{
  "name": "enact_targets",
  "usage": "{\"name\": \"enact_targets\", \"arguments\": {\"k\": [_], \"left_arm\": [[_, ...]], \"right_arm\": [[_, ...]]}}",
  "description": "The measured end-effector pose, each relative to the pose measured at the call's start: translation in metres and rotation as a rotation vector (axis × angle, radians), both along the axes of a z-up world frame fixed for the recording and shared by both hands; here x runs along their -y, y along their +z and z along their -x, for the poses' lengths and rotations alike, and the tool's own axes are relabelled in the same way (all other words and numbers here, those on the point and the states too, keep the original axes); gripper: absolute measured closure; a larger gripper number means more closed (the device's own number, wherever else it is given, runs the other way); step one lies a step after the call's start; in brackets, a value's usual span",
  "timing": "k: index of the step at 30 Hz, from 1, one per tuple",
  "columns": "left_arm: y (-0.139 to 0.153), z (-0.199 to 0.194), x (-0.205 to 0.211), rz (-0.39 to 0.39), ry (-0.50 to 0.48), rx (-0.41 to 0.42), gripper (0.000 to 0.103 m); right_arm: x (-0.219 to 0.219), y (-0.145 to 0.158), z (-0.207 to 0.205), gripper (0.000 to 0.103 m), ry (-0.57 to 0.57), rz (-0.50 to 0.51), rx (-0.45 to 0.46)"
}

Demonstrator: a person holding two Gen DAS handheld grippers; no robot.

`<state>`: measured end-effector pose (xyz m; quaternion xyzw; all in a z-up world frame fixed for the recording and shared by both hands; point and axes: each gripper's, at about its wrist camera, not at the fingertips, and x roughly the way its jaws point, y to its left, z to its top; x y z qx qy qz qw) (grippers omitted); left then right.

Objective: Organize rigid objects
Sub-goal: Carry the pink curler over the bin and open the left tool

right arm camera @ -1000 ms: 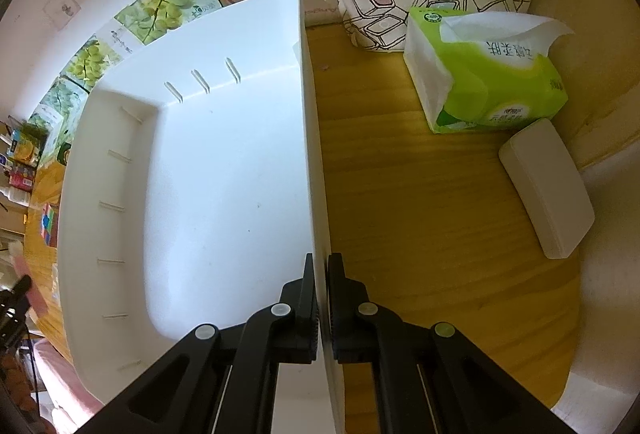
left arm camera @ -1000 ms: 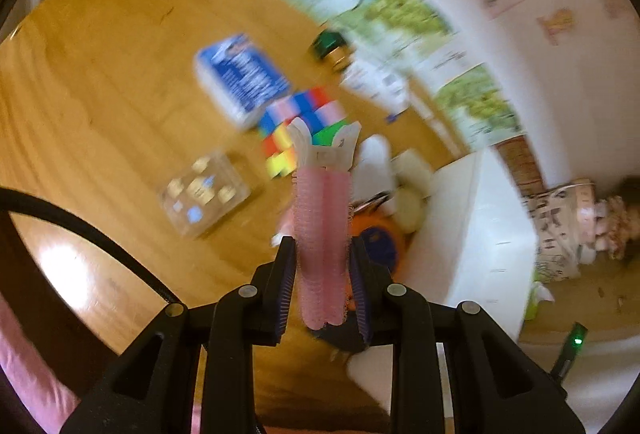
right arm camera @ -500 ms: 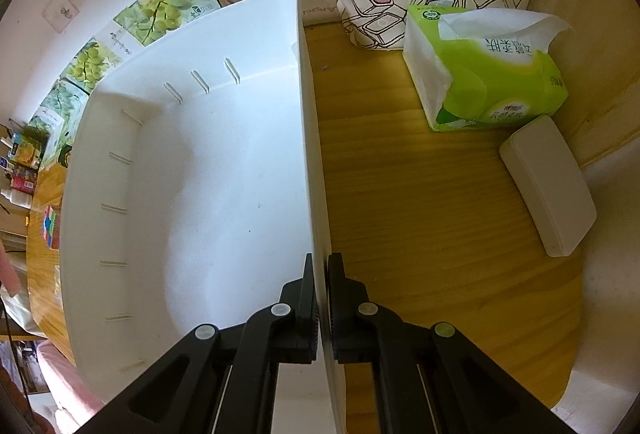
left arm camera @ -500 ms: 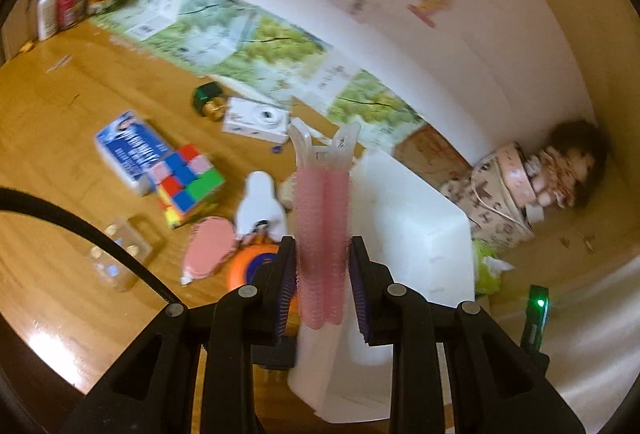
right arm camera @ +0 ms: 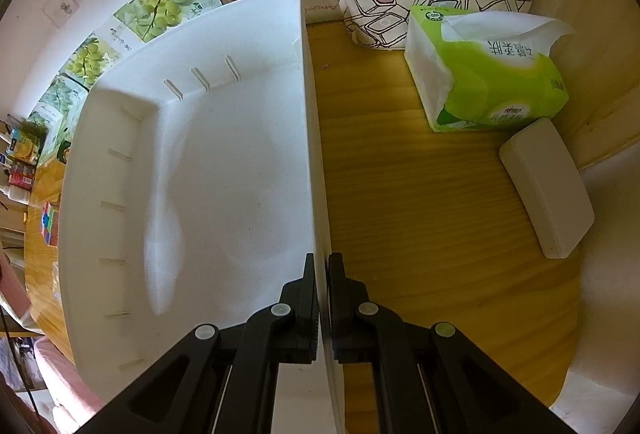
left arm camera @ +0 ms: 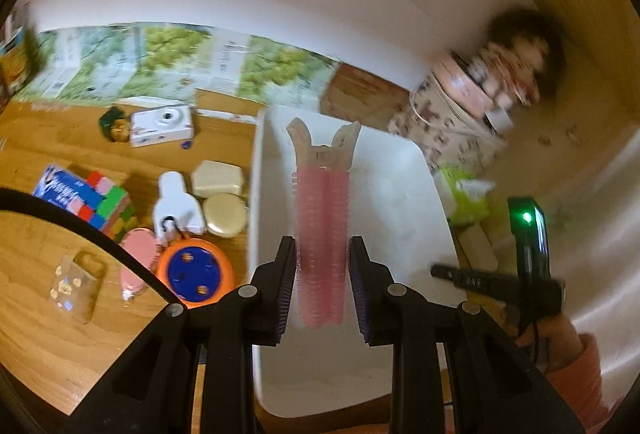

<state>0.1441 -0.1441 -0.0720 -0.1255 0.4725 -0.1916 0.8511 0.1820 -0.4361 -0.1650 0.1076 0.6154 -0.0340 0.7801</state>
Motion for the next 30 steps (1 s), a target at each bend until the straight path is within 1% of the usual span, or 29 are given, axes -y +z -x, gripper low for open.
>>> {"name": "enact_targets", "arguments": {"k": [5,12,15,16,20,22,24,27,30], "left_arm": [[-0.003,0.004,0.022,-0.037,-0.101,-0.01,0.074],[-0.013,0.009,0.045,-0.053,-0.221,-0.064,0.074],[-0.014,0.014,0.052,-0.076,-0.262,-0.068,0.071],[-0.013,0.015,0.054,-0.087,-0.273,-0.061,0.068],[-0.007,0.021,0.055,-0.111,-0.294,-0.028,0.063],[-0.005,0.024,0.052,-0.116,-0.297,-0.018,0.053],[-0.003,0.025,0.048,-0.123,-0.289,-0.006,0.047],[0.003,0.029,0.039,-0.151,-0.269,0.03,0.045],[0.004,0.029,0.029,-0.178,-0.24,0.034,0.044]], "right_arm": [[0.0,0.0,0.001,0.098,-0.002,-0.01,0.005],[0.001,0.0,0.0,0.098,0.002,-0.011,0.007],[0.0,0.0,0.0,0.098,0.007,-0.009,0.01],[0.0,0.0,0.0,0.098,0.012,-0.007,0.012],[-0.001,0.0,0.001,0.099,0.03,0.006,0.016],[-0.002,-0.001,0.001,0.099,0.033,0.009,0.017],[-0.001,-0.002,0.001,0.099,0.029,0.006,0.017],[-0.001,-0.002,0.001,0.099,0.031,0.007,0.016],[-0.001,-0.002,0.001,0.099,0.031,0.014,0.009]]}}
